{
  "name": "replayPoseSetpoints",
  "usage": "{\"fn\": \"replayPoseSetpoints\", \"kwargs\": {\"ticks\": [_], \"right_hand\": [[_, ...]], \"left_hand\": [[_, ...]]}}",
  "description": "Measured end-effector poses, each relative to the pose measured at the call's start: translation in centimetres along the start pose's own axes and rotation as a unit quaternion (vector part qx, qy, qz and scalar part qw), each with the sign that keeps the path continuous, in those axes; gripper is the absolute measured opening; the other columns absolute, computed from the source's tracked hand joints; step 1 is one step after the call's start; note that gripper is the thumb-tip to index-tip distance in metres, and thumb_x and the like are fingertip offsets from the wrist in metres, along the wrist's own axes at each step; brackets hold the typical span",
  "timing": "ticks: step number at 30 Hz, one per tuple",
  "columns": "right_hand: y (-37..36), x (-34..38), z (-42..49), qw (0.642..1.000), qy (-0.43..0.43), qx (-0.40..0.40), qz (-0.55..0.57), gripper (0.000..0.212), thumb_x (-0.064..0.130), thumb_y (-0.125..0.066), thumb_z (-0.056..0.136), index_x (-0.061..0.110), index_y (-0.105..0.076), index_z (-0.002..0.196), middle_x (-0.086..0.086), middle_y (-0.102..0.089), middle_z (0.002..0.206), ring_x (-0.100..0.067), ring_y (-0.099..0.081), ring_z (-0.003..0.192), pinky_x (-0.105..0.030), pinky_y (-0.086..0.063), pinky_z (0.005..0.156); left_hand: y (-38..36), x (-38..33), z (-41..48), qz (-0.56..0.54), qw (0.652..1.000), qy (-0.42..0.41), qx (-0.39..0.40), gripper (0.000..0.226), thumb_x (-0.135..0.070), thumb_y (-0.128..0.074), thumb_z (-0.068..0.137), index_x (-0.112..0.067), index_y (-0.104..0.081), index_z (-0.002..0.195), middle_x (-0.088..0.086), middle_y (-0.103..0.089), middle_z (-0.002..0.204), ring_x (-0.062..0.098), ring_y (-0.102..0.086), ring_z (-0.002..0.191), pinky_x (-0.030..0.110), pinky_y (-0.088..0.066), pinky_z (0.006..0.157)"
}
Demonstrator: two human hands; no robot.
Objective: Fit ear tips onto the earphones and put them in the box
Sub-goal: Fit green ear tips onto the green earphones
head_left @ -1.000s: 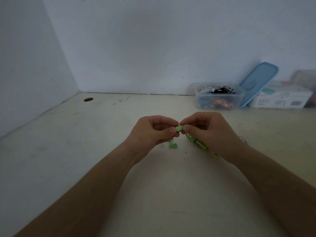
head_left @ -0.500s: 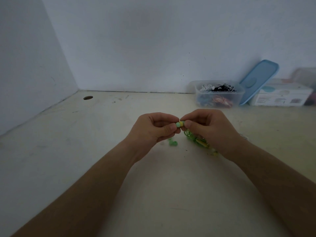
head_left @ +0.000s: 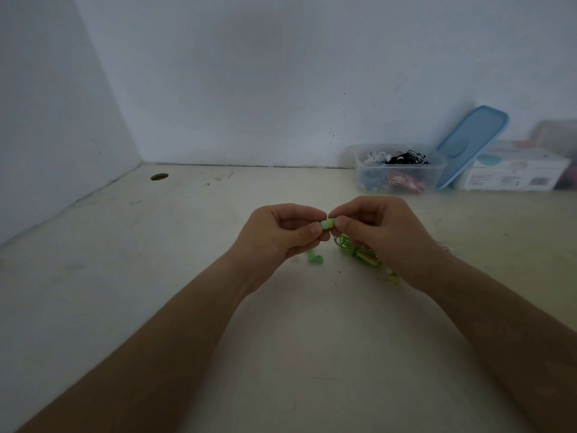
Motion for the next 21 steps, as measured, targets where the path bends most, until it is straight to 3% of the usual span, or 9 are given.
{"fn": "replayPoseSetpoints", "kwargs": {"ticks": [5,12,21], "right_hand": [[0.08,-0.10,0.00,1.000,-0.018,0.000,0.021,0.011,0.003,-0.066,0.091,0.011,-0.074,0.093,0.004,-0.073,0.071,0.000,-0.062,0.056,-0.009,-0.045,0.056],[-0.37,-0.07,-0.05,0.999,-0.008,-0.024,0.038,0.010,-0.001,-0.066,0.090,0.003,-0.073,0.095,-0.008,-0.073,0.075,-0.001,-0.058,0.051,-0.011,-0.043,0.053],[-0.03,-0.83,0.24,0.998,-0.023,-0.024,0.046,0.012,0.006,-0.066,0.091,0.014,-0.075,0.092,-0.005,-0.074,0.076,-0.004,-0.056,0.053,-0.014,-0.043,0.053]], "left_hand": [[-0.06,-0.13,-0.06,0.000,1.000,-0.002,-0.002,0.018,0.007,-0.065,0.085,-0.006,-0.073,0.094,0.016,-0.075,0.089,0.023,-0.073,0.084,0.028,-0.060,0.082],[0.04,0.02,0.02,-0.010,1.000,-0.002,-0.013,0.017,0.005,-0.067,0.083,-0.006,-0.073,0.093,0.015,-0.075,0.087,0.022,-0.073,0.082,0.025,-0.058,0.075],[-0.09,0.03,0.08,-0.046,0.999,0.010,0.008,0.020,0.007,-0.063,0.085,-0.002,-0.071,0.100,0.014,-0.076,0.089,0.020,-0.074,0.082,0.025,-0.060,0.077]]}}
Point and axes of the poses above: each hand's wrist, its own z-axis towards the middle knuckle, its own y-axis out of the back of the hand, x = y × z, the point moved 4 cm from there along z, towards the middle knuckle
